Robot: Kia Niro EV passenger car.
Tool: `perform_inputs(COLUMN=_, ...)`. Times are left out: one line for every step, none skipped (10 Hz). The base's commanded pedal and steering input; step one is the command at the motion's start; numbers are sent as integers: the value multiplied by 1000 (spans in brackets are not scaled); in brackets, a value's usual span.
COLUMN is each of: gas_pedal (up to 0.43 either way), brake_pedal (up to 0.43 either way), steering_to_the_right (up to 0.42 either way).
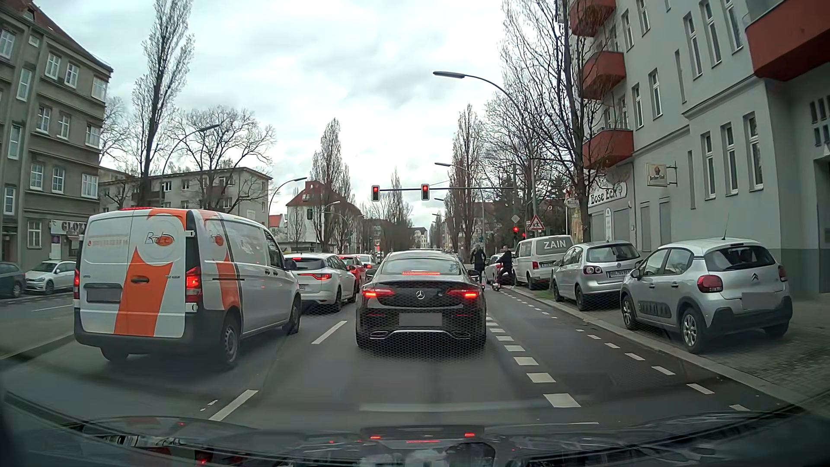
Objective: Follow the waypoints while adhering to traffic rules and regulations
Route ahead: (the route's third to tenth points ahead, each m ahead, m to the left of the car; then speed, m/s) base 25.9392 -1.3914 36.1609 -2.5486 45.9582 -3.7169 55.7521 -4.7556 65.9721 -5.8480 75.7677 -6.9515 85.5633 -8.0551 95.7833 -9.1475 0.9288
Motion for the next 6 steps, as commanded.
perform_inputs(gas_pedal=0, brake_pedal=134, steering_to_the_right=-3)
perform_inputs(gas_pedal=0, brake_pedal=134, steering_to_the_right=-3)
perform_inputs(gas_pedal=0, brake_pedal=140, steering_to_the_right=-3)
perform_inputs(gas_pedal=0, brake_pedal=146, steering_to_the_right=-3)
perform_inputs(gas_pedal=0, brake_pedal=152, steering_to_the_right=-2)
perform_inputs(gas_pedal=0, brake_pedal=159, steering_to_the_right=-3)
